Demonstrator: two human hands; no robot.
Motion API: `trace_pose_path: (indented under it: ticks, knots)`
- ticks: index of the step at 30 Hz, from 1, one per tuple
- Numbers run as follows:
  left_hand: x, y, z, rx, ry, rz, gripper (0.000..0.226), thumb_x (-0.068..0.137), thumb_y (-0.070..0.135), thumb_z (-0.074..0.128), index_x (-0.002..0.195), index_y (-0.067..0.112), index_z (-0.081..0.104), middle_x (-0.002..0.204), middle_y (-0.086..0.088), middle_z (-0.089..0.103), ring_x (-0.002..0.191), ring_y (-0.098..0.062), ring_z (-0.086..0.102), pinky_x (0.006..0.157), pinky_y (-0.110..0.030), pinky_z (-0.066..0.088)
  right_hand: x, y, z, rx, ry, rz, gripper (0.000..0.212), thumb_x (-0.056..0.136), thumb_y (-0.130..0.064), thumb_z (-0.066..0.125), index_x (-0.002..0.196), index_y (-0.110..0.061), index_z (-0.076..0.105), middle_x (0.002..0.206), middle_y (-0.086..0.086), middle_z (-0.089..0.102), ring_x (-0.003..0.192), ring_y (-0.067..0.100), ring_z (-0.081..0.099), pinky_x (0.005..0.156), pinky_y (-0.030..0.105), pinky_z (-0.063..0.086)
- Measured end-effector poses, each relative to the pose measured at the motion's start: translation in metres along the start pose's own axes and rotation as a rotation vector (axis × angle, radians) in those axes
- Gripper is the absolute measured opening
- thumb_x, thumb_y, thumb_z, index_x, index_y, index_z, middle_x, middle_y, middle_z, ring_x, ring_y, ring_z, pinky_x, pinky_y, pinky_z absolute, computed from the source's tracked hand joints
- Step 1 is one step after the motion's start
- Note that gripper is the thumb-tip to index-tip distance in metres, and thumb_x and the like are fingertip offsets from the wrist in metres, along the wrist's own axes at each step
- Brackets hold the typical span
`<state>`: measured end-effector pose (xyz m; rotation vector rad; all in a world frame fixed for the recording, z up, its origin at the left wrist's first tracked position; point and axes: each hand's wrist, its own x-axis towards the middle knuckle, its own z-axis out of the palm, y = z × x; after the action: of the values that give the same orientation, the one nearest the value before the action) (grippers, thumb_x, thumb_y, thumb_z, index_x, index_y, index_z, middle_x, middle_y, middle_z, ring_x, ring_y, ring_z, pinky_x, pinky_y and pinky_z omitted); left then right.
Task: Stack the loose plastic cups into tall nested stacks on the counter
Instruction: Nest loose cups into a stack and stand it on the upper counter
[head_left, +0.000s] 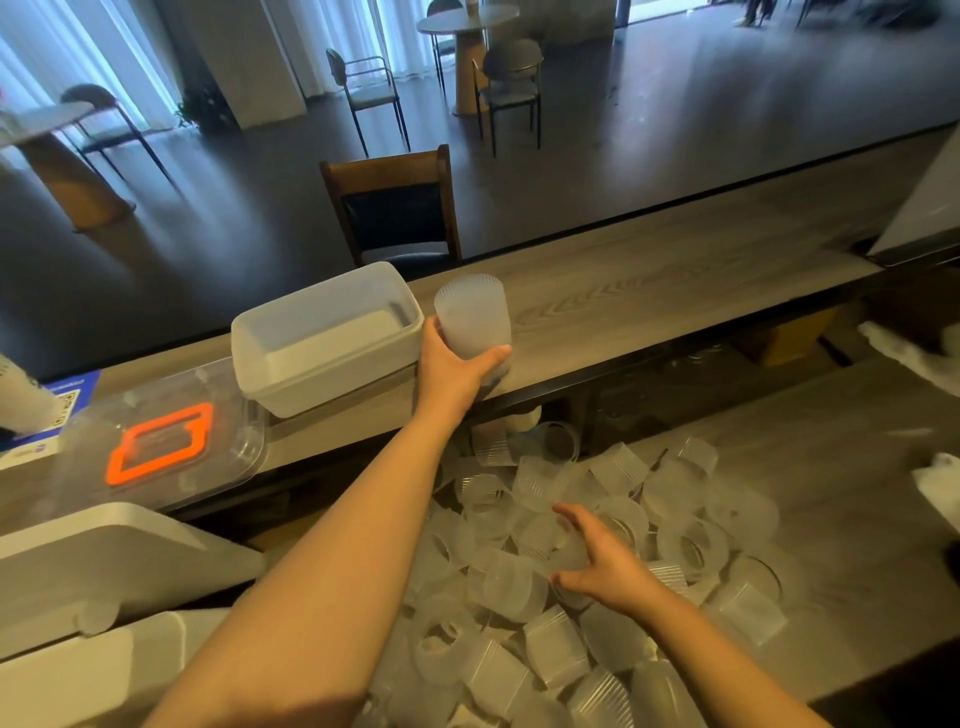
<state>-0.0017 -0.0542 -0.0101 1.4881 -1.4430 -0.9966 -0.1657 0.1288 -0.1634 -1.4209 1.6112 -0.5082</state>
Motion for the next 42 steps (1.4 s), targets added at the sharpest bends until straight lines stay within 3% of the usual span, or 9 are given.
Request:
trace_pose_path:
  ticks: [5, 10, 15, 19, 25, 29, 35, 37, 42]
  knots:
    - [-0.025, -0.003, -0.016, -0.047, -0.034, 0.019, 0.095, 0.073, 0.030, 0.087, 0.148, 0.024, 0.028, 0.141, 0.003, 0.044, 0.120, -0.010, 0.043, 0.104, -0.044, 0.047, -0.009, -0.008, 0.000, 0.096, 0.037, 0.002, 0.088, 0.078, -0.023, 0.082, 0.148, -0.036, 0.032, 0.153, -0.003, 0.041, 0.141, 0.010, 0.037, 0.104, 0.020, 0.037]
    - [-0.063, -0.009, -0.038, -0.086, -0.076, 0.036, 0.089, 0.073, 0.027, 0.087, 0.142, 0.027, 0.032, 0.128, 0.011, 0.044, 0.117, -0.011, 0.046, 0.099, -0.038, 0.049, -0.023, -0.025, 0.002, 0.164, 0.077, -0.024, 0.087, 0.080, -0.021, 0.082, 0.148, -0.036, 0.030, 0.151, 0.000, 0.039, 0.142, 0.015, 0.032, 0.106, 0.025, 0.034]
    - [-0.102, -0.023, -0.069, -0.127, -0.097, 0.083, 0.083, 0.072, 0.023, 0.088, 0.132, 0.037, 0.032, 0.130, 0.011, 0.046, 0.120, -0.010, 0.048, 0.089, -0.024, 0.048, -0.035, -0.047, 0.007, 0.193, 0.175, -0.086, 0.080, 0.081, -0.024, 0.082, 0.145, -0.037, 0.035, 0.142, -0.008, 0.042, 0.138, 0.015, 0.037, 0.104, 0.027, 0.034]
    - [-0.138, -0.039, -0.097, -0.180, -0.062, 0.075, 0.095, 0.060, 0.039, 0.091, 0.137, 0.034, 0.035, 0.132, 0.010, 0.048, 0.117, -0.007, 0.052, 0.082, -0.017, 0.048, -0.048, -0.068, 0.007, 0.232, 0.285, -0.130, 0.079, 0.079, -0.029, 0.083, 0.142, -0.040, 0.037, 0.136, -0.011, 0.047, 0.127, 0.011, 0.045, 0.096, 0.023, 0.039]
    - [-0.181, -0.070, -0.136, -0.203, -0.133, 0.029, 0.095, 0.051, 0.055, 0.083, 0.133, 0.037, 0.039, 0.131, 0.007, 0.051, 0.116, -0.009, 0.055, 0.082, -0.023, 0.055, -0.074, -0.110, 0.000, 0.347, 0.380, -0.231, 0.074, 0.080, -0.021, 0.083, 0.141, -0.033, 0.042, 0.126, -0.014, 0.052, 0.113, -0.008, 0.051, 0.087, 0.014, 0.043]
    - [-0.197, -0.077, -0.156, -0.187, -0.203, 0.033, 0.088, 0.053, 0.058, 0.083, 0.130, 0.034, 0.047, 0.126, 0.003, 0.056, 0.112, -0.016, 0.059, 0.085, -0.035, 0.058, -0.088, -0.139, 0.002, 0.497, 0.378, -0.275, 0.078, 0.070, -0.045, 0.078, 0.140, -0.038, 0.044, 0.129, -0.009, 0.049, 0.116, 0.008, 0.053, 0.092, 0.028, 0.050]
    - [-0.208, -0.077, -0.176, -0.138, -0.378, 0.065, 0.090, 0.055, 0.057, 0.084, 0.135, 0.032, 0.051, 0.126, 0.004, 0.057, 0.110, -0.011, 0.060, 0.079, -0.025, 0.055, -0.099, -0.172, 0.011, 0.701, 0.364, -0.317, 0.090, 0.057, -0.059, 0.078, 0.136, -0.025, 0.050, 0.127, 0.001, 0.055, 0.119, 0.022, 0.057, 0.095, 0.036, 0.050]
    - [-0.209, -0.080, -0.180, -0.028, -0.417, 0.099, 0.092, 0.056, 0.062, 0.083, 0.138, 0.036, 0.049, 0.129, 0.007, 0.054, 0.113, -0.011, 0.057, 0.081, -0.026, 0.055, -0.103, -0.182, 0.017, 0.660, 0.352, -0.321, 0.086, 0.059, -0.057, 0.073, 0.136, -0.029, 0.049, 0.128, -0.003, 0.053, 0.120, 0.018, 0.055, 0.093, 0.031, 0.050]
    - [-0.214, -0.081, -0.190, 0.072, -0.435, 0.160, 0.089, 0.055, 0.062, 0.080, 0.134, 0.043, 0.045, 0.130, 0.015, 0.048, 0.114, -0.006, 0.052, 0.084, -0.025, 0.054, -0.115, -0.198, 0.033, 0.407, 0.289, -0.354, 0.070, 0.064, -0.065, 0.065, 0.131, -0.050, 0.046, 0.126, -0.022, 0.048, 0.105, -0.017, 0.051, 0.078, 0.011, 0.051]
